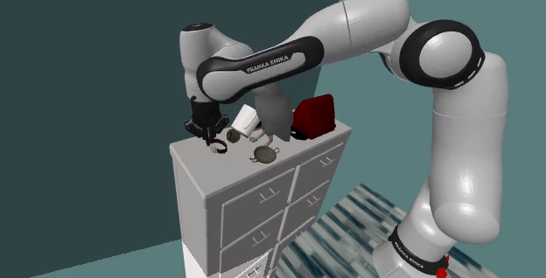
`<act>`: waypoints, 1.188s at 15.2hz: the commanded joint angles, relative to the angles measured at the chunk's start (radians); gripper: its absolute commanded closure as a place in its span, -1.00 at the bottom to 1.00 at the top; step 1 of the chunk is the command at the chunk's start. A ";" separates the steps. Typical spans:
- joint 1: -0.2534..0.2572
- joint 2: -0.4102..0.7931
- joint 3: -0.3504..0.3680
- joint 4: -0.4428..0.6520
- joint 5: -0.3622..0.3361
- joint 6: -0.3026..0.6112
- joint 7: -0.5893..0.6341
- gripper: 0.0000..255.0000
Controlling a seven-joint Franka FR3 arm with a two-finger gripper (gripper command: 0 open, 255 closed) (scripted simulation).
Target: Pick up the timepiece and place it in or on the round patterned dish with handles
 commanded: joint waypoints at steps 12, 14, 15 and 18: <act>0.000 -0.046 0.012 0.109 0.029 -0.150 -0.033 1.00; 0.001 -0.050 0.013 0.131 0.032 -0.175 -0.037 1.00; 0.001 -0.051 0.013 0.134 0.032 -0.179 -0.038 1.00; -0.052 -0.176 0.011 -0.025 0.075 -0.130 -0.083 1.00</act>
